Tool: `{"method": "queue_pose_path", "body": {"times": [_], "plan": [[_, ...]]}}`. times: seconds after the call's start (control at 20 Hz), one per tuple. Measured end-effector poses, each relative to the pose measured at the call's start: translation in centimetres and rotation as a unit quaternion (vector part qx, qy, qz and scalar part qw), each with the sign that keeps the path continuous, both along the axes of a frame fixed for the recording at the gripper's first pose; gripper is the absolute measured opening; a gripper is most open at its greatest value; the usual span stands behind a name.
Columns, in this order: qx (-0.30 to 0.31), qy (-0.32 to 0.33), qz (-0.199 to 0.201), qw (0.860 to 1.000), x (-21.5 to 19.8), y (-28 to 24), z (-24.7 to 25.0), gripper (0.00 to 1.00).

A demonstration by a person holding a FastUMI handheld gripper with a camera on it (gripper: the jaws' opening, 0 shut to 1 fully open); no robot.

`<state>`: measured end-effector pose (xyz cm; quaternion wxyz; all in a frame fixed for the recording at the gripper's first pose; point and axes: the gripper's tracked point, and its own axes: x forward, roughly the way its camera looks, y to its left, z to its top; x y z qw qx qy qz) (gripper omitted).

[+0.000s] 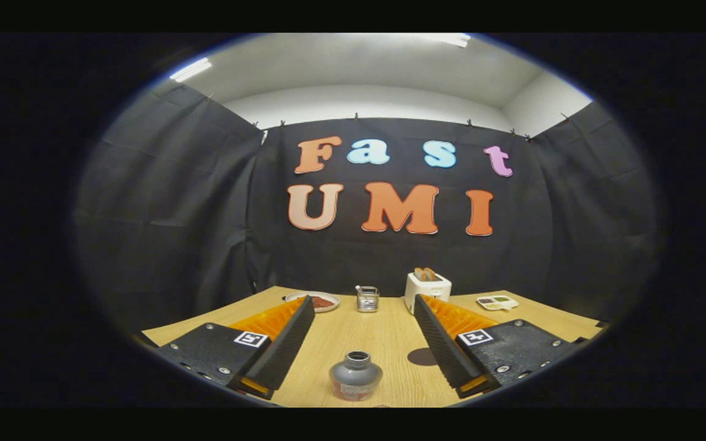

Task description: Take the bottle from table, then pour the juice into the cup, finally place the bottle on the coaster

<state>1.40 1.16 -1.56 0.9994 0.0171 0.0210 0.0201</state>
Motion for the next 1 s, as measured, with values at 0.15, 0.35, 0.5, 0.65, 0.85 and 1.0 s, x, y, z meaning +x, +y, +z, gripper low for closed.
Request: {"method": "queue_pose_path", "body": {"times": [0.15,0.35,0.5,0.65,0.85,1.0], "plan": [[0.009,-0.009,0.002,1.0,0.0,-0.1,1.1,0.97],[0.021,-0.024,0.008,0.999,-0.5,-0.2,2.6,0.97],[0.031,-0.047,0.016,0.998,-1.2,0.2,3.6,0.97],[0.023,-0.038,0.001,0.999,-1.4,-0.3,1.5,0.97],[0.02,-0.022,-0.014,0.999,-1.8,-0.1,-1.8,0.97],[0.001,-0.007,-0.023,1.0,-2.0,0.0,-4.7,0.97]]}}
